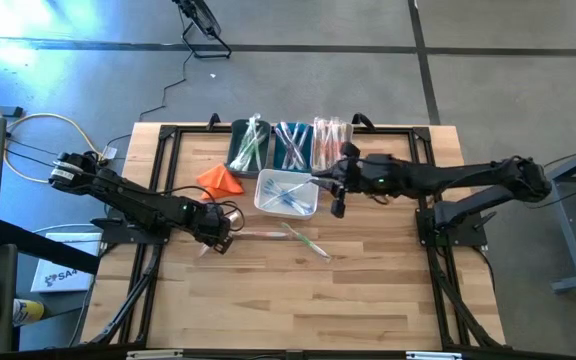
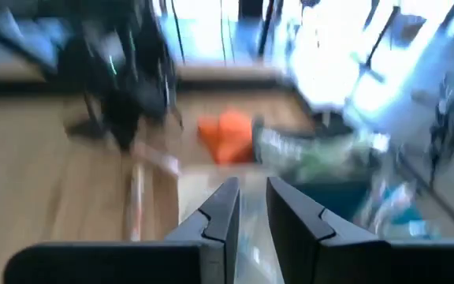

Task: Pick & Place Toothbrushes
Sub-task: Put the orange toothbrush into the gray bin

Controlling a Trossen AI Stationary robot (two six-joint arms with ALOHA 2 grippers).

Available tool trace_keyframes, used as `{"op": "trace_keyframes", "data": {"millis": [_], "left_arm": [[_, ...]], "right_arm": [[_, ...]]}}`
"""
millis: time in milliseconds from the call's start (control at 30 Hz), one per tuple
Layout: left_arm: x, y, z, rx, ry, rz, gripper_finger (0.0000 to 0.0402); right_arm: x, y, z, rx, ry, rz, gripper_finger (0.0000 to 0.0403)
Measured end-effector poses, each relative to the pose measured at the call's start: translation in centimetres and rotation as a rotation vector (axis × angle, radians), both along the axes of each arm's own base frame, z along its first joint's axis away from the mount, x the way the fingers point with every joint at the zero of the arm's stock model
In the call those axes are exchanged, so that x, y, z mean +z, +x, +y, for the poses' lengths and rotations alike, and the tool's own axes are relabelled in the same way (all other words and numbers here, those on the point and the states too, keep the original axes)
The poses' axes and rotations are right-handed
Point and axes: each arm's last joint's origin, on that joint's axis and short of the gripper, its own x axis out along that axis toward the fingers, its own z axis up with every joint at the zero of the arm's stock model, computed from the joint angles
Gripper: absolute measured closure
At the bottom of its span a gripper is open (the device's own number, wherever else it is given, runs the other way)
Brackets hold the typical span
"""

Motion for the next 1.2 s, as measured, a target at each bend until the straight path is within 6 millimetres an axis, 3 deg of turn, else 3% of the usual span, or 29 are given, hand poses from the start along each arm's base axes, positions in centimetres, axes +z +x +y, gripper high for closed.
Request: {"op": "trace_keyframes", "data": {"millis": [333, 600, 900, 1200], "left_arm": [[0.0, 0.0, 0.0, -0.003, 0.004, 0.004, 0.0382], [0.7, 0.5, -0.1, -0.024, 0.013, -0.017, 0.0382], [4.0, 1.4, -0.2, -0.189, 0.079, 0.067, 0.0382], [8.9, 2.0, -0.2, -0.238, 0.161, 0.129, 0.0382]], "right_arm": [[-2.1, -6.2, -0.5, 0.016, 0.051, -0.291, 0.0344], [-3.6, -9.4, -0.5, -0.016, -0.032, -0.451, 0.0344], [-3.7, -10.3, -0.7, -0.078, -0.064, -0.429, 0.0345], [-4.0, -10.2, -0.7, -0.076, -0.079, -0.392, 0.0345]]}}
